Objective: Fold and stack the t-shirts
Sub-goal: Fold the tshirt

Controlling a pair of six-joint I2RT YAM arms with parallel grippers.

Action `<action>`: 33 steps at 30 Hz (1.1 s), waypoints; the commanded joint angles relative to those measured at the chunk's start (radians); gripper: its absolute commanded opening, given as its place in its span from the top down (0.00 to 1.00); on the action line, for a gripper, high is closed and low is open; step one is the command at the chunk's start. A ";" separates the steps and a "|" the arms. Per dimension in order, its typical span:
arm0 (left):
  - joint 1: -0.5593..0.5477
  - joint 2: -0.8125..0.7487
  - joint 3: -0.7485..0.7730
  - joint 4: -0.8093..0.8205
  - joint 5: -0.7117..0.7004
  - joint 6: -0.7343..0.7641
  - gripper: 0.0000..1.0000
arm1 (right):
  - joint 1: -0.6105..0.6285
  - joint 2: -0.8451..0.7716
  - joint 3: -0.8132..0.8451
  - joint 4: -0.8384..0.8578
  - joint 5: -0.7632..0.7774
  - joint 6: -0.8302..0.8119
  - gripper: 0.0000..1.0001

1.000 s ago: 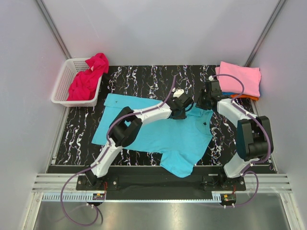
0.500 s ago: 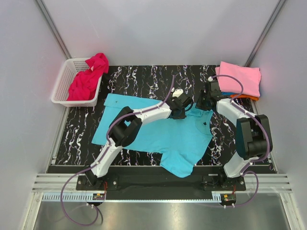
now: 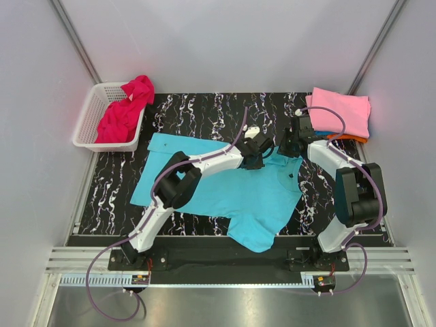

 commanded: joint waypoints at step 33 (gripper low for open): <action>-0.006 -0.252 -0.204 0.049 -0.081 -0.003 1.00 | 0.042 -0.334 -0.214 -0.080 0.045 0.085 1.00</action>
